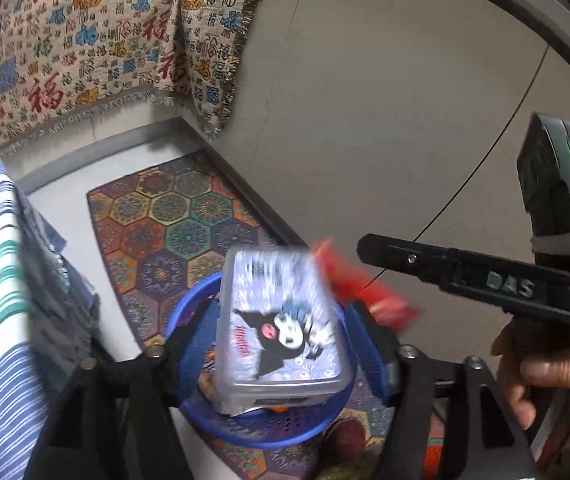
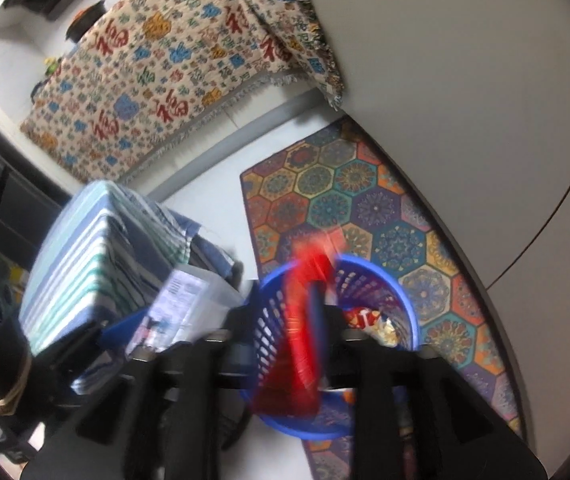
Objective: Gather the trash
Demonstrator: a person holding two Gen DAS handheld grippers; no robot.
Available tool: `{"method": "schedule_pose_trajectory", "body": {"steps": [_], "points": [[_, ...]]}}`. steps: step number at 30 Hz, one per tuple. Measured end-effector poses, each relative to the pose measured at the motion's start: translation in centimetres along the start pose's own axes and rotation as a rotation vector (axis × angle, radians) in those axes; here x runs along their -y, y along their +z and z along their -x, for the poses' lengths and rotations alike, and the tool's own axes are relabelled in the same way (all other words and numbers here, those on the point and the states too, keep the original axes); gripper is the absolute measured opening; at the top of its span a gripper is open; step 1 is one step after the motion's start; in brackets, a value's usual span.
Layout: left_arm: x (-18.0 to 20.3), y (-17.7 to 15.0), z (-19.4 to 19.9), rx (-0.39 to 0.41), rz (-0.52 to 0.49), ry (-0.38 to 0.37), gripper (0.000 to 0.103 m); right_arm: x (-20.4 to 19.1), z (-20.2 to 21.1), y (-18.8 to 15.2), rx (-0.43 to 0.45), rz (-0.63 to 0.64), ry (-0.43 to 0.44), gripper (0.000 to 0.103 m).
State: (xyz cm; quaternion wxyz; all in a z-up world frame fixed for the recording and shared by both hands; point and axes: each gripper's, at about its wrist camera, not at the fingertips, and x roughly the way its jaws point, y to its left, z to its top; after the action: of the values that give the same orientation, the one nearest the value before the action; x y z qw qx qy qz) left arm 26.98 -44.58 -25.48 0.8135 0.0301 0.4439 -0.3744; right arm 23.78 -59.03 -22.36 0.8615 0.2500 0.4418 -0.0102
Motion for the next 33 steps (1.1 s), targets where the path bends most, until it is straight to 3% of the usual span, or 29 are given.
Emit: {"method": "schedule_pose_trajectory", "body": {"steps": [6,11,14,21,26,30,33], "points": [[0.3,1.5,0.6,0.042,-0.019,0.032,0.072,1.1,1.3,0.4,0.047,-0.048,-0.035,0.058],[1.7,1.9,3.0,0.104,-0.049,0.105,0.079,1.0,3.2,0.8,0.082,-0.057,-0.079,0.091],[2.1,1.9,4.6,0.123,-0.042,0.135,0.082,1.2,4.4,0.9,0.098,-0.078,-0.095,0.102],[4.2,0.1,7.7,0.101,-0.079,0.164,0.092,0.8,9.5,-0.1,0.164,-0.031,-0.173,0.103],[6.0,-2.0,10.9,0.128,-0.080,0.231,0.092,-1.7,12.3,-2.2,0.177,0.098,-0.336,0.103],[7.0,-3.3,13.8,0.156,-0.075,0.282,0.092,-4.0,14.6,-5.4,0.190,0.172,-0.366,0.103],[7.7,-4.3,15.9,0.171,-0.082,0.346,0.092,-5.6,16.4,-7.7,0.216,0.193,-0.339,0.103]]}}
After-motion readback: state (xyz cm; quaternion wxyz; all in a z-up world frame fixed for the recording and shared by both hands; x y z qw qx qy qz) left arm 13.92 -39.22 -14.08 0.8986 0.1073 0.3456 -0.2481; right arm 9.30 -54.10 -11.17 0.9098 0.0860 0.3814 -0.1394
